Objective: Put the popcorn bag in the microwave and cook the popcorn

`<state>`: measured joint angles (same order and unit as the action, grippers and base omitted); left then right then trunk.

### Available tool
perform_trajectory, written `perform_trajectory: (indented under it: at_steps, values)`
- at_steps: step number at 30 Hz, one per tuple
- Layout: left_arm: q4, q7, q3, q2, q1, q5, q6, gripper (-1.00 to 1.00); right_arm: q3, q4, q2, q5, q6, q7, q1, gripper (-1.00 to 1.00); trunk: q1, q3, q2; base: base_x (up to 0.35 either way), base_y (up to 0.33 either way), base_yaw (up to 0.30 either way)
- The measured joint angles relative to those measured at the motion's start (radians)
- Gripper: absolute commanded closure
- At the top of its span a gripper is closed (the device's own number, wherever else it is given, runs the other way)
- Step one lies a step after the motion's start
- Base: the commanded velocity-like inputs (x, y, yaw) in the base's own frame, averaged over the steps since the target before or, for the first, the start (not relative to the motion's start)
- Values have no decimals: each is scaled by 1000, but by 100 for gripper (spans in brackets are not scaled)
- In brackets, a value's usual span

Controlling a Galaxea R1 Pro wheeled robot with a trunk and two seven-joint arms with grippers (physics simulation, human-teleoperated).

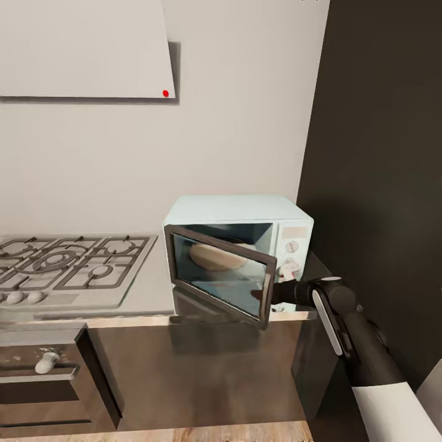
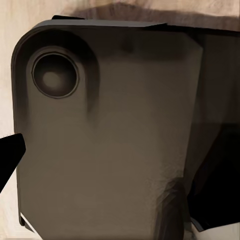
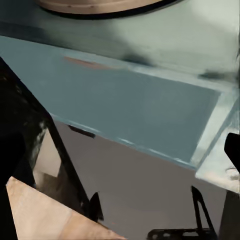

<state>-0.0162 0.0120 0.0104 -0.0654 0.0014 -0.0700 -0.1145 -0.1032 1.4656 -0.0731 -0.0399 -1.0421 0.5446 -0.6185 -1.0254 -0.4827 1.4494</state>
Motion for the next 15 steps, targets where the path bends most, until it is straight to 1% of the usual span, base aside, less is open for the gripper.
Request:
perform_trajectory:
  at_steps: [7, 9, 13, 14, 15]
  values:
    - [0, -1, 0, 0, 0, -1, 1, -100, 0, 0, 0, -1, 0, -2, 0, -100, 0, 0, 0, -252, 178, 0]
    - [0, 0, 1, 0, 0, -1, 1, -100, 0, 0, 0, 2, -1, -3, 0, -100, 0, 0, 0, -99, 71, 0]
    - [0, 0, 1, 1, 0, -1, 1, -100, 0, 0, 0, -1, -1, -4, 0, -100, 0, 0, 0, -19, 14, 0]
    - [-2, 5, 4, 4, 0, -3, 7, -100, 6, 0, -5, -8, -1, -10, 0, -100, 0, 0, 0, 0, 0, 0]
    - [-2, 10, 4, 3, 0, -2, 5, -100, 11, 0, -2, -13, -2, -16, 0, -100, 0, 0, 0, 0, 0, 0]
